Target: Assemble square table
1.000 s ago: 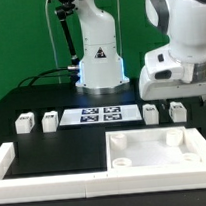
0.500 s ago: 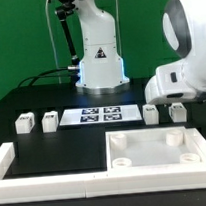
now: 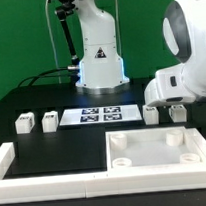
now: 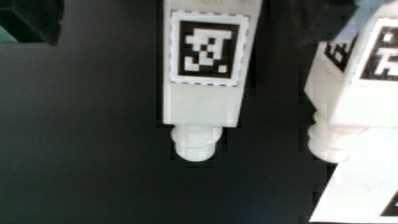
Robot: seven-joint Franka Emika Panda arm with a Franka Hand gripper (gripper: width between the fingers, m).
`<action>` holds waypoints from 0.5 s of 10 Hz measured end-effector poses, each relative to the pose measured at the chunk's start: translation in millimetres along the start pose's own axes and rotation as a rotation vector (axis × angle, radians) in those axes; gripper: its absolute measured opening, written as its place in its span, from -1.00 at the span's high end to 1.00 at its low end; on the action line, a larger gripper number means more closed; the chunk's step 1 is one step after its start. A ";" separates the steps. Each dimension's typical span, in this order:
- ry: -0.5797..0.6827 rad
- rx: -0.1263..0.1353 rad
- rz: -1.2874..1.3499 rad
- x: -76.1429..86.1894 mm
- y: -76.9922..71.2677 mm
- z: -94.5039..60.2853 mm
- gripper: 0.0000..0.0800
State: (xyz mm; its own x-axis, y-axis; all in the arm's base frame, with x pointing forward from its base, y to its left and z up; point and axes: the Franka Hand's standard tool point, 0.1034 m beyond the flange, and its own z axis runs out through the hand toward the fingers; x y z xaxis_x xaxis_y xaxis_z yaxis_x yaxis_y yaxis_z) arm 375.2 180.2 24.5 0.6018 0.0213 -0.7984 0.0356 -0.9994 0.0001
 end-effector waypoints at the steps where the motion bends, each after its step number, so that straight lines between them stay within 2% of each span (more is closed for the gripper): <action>1: -0.013 -0.003 0.005 1.8 -1.3 7.1 -0.62; 3: -0.029 -0.003 0.009 4.5 -1.4 18.6 -0.62; 5: -0.028 -0.003 0.009 4.9 -1.0 21.2 -0.62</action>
Offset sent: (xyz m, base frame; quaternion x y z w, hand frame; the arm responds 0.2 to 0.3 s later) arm -0.0149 -0.0018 -0.0339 0.0095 0.0038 0.0258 0.9996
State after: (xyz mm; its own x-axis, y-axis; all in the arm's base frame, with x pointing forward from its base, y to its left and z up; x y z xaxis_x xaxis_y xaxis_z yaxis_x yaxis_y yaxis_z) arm 361.2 180.7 7.8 0.5797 0.0111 -0.8148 0.0327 -0.9994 0.0097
